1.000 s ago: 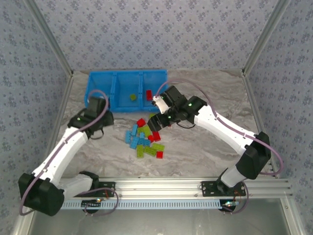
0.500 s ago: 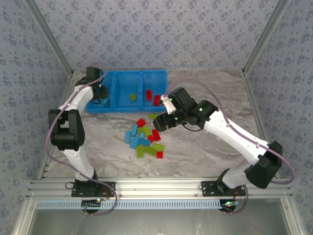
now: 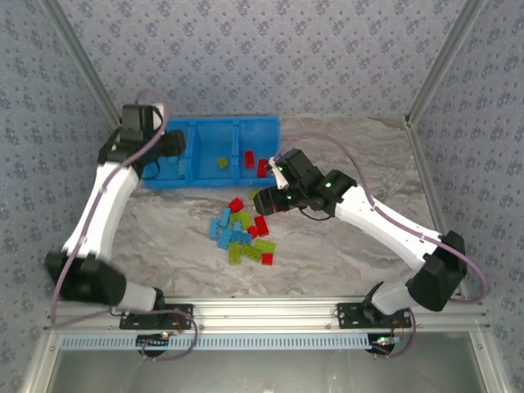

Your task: Sort the legos into containers by color

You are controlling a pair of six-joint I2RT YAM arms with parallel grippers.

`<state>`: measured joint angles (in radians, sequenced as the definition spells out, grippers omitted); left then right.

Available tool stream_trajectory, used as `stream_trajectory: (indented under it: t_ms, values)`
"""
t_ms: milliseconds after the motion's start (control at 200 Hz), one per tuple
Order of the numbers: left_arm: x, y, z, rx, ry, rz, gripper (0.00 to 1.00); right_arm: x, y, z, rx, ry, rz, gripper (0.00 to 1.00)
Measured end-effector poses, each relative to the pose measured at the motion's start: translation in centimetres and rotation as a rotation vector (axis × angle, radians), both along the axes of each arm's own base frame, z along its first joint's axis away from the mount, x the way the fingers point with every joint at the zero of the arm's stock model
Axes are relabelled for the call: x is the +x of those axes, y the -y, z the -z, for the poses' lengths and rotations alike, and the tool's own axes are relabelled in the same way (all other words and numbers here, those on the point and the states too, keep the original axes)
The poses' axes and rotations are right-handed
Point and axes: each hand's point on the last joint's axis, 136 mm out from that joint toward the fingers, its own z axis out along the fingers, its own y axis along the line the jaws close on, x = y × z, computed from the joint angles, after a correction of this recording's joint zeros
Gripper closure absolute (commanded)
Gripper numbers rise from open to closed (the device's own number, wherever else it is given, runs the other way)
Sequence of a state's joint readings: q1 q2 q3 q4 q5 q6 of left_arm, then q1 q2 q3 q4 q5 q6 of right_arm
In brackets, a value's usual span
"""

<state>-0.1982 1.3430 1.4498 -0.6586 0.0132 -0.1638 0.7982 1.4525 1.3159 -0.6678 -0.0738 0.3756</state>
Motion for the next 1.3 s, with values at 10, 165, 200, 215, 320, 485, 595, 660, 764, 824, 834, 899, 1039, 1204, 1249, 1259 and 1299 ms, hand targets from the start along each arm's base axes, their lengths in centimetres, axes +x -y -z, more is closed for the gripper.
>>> stream_trajectory:
  t_ms: [10,165,200,215,320,485,595,660,764,824,834,899,1039,1204,1249,1259,1299]
  values:
    - [-0.7,0.6,-0.6,0.001,0.017,0.025,0.43,0.1,-0.1,0.2,-0.001,-0.003,0.003,0.21]
    - [-12.0,8.9,-4.1,0.067,0.212,0.547,0.39,1.8,-1.2,4.6,-0.076,-0.039,0.044,0.21]
    - [-14.1,9.4,-3.5,0.097,0.237,0.638,0.39,2.4,-1.2,5.7,-0.105,-0.037,0.045,0.2]
    - [-14.8,9.5,-3.1,0.108,0.246,0.669,0.39,2.6,-1.2,6.2,-0.117,-0.034,0.045,0.2]
    - [-18.4,9.8,2.0,0.201,0.263,0.853,0.38,4.8,-0.7,9.7,-0.215,-0.012,0.041,0.19]
    - [-20.0,9.6,9.5,0.271,0.188,0.965,0.35,7.9,0.6,14.3,-0.284,-0.056,0.088,0.17]
    - [-19.7,9.9,10.8,0.287,0.159,0.993,0.34,9.8,1.0,15.3,-0.271,-0.074,0.187,0.19]
    - [-19.4,10.1,11.2,0.292,0.15,1.003,0.33,10.6,0.6,15.1,-0.246,-0.076,0.258,0.21]
    - [-19.0,10.4,12.0,0.303,0.127,1.018,0.29,11.4,-0.3,14.8,-0.198,-0.089,0.365,0.21]
    - [-18.9,10.4,12.2,0.307,0.122,1.022,0.27,11.8,-0.9,14.6,-0.187,-0.087,0.402,0.19]
    - [-18.9,10.4,12.2,0.308,0.122,1.023,0.27,11.9,-1.1,14.6,-0.185,-0.086,0.408,0.2]
    - [-18.9,10.5,12.2,0.31,0.128,1.024,0.25,12.1,-1.7,14.5,-0.185,-0.079,0.433,0.19]
    - [-18.7,10.5,12.0,0.318,0.153,1.025,0.16,12.1,-2.5,14.6,-0.19,-0.065,0.472,0.17]
    - [-19.0,10.2,12.0,0.328,0.172,1.022,0.1,12.0,-2.9,16.4,-0.216,-0.081,0.473,0.14]
    - [-19.0,10.2,12.1,0.33,0.173,1.02,0.09,12.2,-3.0,16.6,-0.219,-0.08,0.473,0.14]
    - [-19.0,10.2,12.1,0.33,0.173,1.02,0.09,12.2,-3.1,16.6,-0.218,-0.08,0.473,0.14]
    - [-18.9,10.2,12.1,0.331,0.173,1.02,0.09,12.4,-3.2,16.7,-0.216,-0.079,0.474,0.13]
